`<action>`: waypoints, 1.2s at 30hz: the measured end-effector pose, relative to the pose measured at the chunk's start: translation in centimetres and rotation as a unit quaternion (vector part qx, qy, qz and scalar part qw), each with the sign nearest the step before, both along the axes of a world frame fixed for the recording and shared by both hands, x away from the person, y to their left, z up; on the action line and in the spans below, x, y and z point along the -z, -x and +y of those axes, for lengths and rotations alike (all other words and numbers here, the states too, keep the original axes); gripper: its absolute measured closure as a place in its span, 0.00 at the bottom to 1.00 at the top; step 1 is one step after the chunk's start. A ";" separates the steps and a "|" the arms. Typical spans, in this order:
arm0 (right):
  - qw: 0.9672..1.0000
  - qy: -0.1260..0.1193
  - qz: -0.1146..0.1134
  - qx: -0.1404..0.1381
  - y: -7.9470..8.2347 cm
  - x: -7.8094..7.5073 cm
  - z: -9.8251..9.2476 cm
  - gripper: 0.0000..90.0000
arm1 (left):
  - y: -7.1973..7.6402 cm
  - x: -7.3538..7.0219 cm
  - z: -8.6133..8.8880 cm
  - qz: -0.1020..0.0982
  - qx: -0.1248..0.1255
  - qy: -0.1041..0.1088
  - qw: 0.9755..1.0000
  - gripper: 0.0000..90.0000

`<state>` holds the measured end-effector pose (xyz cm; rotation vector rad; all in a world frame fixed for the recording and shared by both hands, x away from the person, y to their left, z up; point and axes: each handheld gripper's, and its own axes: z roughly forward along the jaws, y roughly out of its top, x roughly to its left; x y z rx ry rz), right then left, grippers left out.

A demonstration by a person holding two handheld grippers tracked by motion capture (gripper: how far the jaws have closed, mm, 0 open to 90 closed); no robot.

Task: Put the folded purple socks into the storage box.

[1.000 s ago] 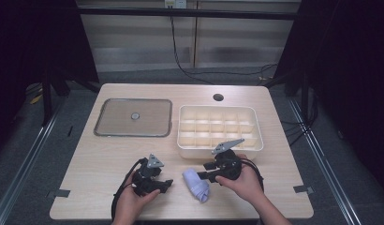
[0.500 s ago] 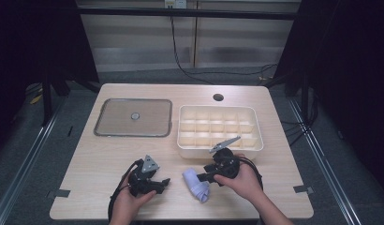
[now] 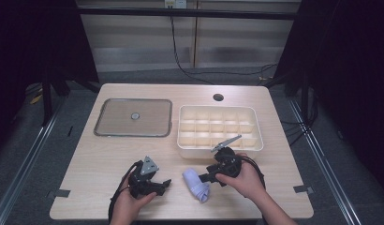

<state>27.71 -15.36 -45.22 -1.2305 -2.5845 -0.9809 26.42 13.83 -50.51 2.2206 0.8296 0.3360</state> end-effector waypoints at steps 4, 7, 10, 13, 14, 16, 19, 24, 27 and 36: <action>1.000 0.002 0.006 0.000 -0.1 0.0 0.1 0.50 | 0.1 0.1 0.1 -0.002 0.000 0.005 1.000 0.23; 1.000 0.003 0.012 0.000 -0.2 0.2 0.3 0.50 | -0.1 0.2 0.1 -0.004 0.002 0.004 1.000 0.22; 1.000 0.006 0.016 -0.003 -0.2 0.4 0.4 0.50 | -0.1 0.2 0.1 -0.004 0.002 0.006 1.000 0.22; 1.000 0.007 0.018 -0.002 -0.3 0.6 0.6 0.50 | -0.1 0.2 0.0 -0.004 0.002 0.006 1.000 0.22; 1.000 0.007 0.020 -0.002 -0.3 0.6 0.6 0.50 | -0.1 0.2 0.0 -0.004 0.003 0.006 1.000 0.22; 1.000 0.009 0.023 -0.003 -0.4 0.7 0.7 0.50 | -0.1 0.2 0.0 -0.004 0.003 0.006 1.000 0.22; 0.999 0.006 0.033 -0.002 -0.5 0.8 0.9 0.50 | -0.1 0.2 0.1 -0.003 0.003 0.005 1.000 0.22; 0.999 0.008 0.046 0.000 -0.6 1.2 1.4 0.50 | -0.1 0.2 0.1 -0.003 0.002 0.005 1.000 0.22; 0.999 0.009 0.053 0.004 -0.8 1.4 1.4 0.51 | -0.1 0.2 0.1 -0.003 0.003 0.005 1.000 0.22; 0.997 0.009 0.081 0.016 -1.1 2.2 1.5 0.53 | -0.1 0.2 0.1 -0.003 0.002 0.005 1.000 0.22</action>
